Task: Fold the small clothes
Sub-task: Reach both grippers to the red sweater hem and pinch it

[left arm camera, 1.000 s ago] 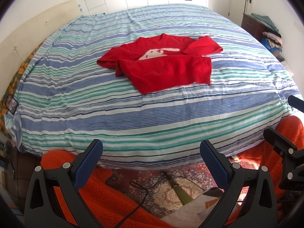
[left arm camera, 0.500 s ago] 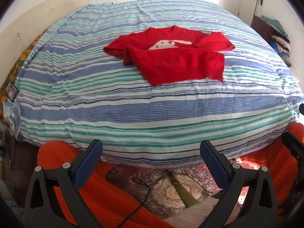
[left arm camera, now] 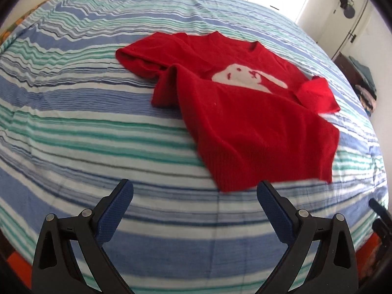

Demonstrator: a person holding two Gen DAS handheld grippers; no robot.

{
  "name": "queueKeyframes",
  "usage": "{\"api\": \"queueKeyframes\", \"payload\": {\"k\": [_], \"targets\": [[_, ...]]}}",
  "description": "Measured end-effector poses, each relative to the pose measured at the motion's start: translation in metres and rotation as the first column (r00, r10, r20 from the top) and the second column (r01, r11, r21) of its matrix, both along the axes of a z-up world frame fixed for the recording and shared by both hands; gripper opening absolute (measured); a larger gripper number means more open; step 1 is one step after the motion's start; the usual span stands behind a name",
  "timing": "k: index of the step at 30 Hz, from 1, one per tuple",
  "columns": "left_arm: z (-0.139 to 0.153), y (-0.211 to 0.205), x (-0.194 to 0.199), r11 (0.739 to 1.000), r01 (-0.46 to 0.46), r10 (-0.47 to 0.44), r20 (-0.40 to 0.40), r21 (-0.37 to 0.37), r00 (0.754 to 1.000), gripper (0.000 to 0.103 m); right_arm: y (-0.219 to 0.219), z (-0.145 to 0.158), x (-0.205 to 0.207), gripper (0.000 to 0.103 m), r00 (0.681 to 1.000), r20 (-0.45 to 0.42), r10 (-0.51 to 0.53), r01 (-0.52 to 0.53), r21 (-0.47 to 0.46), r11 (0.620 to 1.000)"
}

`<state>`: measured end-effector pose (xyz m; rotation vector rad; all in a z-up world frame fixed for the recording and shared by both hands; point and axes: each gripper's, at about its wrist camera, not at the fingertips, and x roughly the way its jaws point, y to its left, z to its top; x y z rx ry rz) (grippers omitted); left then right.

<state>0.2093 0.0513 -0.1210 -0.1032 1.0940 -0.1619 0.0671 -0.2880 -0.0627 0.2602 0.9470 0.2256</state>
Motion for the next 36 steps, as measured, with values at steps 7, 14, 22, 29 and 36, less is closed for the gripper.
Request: {"api": "queueKeyframes", "payload": {"k": [7, 14, 22, 29, 36], "targets": [[-0.031, -0.007, 0.056, 0.997, -0.014, 0.014, 0.002, -0.079, 1.000, 0.101, 0.002, -0.067, 0.101, 0.087, 0.999, -0.034, 0.018, -0.014, 0.121, 0.993], [-0.023, -0.016, 0.074, 0.973, 0.070, -0.095, -0.106, -0.220, 0.990, 0.005, 0.022, -0.103, 0.154, 0.009, 0.986, -0.140, 0.087, -0.051, 0.248, 0.967], [0.045, -0.009, 0.032, 0.952, 0.301, -0.306, -0.132, -0.057, 0.943, 0.069, 0.003, -0.040, 0.111, 0.009, 0.932, -0.133, 0.337, -0.209, 0.565, 0.798], [-0.037, 0.008, 0.067, 0.994, 0.034, -0.066, -0.315, -0.108, 0.947, 0.073, -0.025, -0.125, 0.158, 0.015, 0.950, -0.312, 0.008, 0.132, 0.424, 0.896], [-0.033, 0.046, -0.011, 0.914, -0.091, -0.028, -0.284, -0.395, 0.958, 0.088, -0.002, -0.130, 0.139, 0.058, 0.950, -0.303, 0.082, 0.086, 0.502, 0.860]]}}
